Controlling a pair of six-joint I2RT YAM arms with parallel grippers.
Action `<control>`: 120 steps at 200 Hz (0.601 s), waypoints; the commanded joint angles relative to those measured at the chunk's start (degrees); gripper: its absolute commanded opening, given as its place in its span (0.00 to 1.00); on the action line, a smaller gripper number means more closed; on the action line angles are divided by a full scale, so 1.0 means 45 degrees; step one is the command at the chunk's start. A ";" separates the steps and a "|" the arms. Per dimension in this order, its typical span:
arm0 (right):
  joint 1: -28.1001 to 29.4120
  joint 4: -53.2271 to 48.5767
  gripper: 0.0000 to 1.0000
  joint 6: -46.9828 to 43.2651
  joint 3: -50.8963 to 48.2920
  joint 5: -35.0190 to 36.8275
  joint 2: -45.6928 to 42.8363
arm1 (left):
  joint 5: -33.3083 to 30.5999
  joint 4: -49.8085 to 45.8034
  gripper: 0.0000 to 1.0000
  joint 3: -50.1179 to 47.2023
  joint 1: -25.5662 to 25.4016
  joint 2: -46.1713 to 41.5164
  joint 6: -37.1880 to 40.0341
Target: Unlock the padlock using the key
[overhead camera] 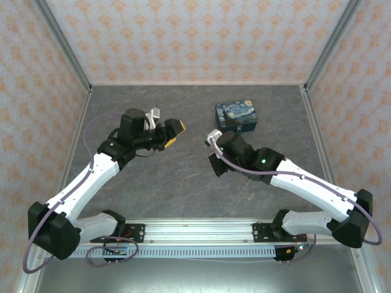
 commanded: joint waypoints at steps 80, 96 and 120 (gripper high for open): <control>0.0131 -0.0123 0.00 -1.0062 0.0808 0.0004 -0.0755 | 0.1123 0.0212 0.70 0.0561 -0.0959 -0.0031 0.0828; 0.0133 -0.0061 0.00 -1.0633 0.0808 -0.0017 -0.0707 | 0.1123 0.0581 0.69 0.0571 -0.1254 0.0089 0.0660; 0.0133 -0.0019 0.00 -1.1100 0.0828 -0.0192 -0.0629 | 0.0997 0.0879 0.67 0.0675 -0.1651 0.0268 0.0546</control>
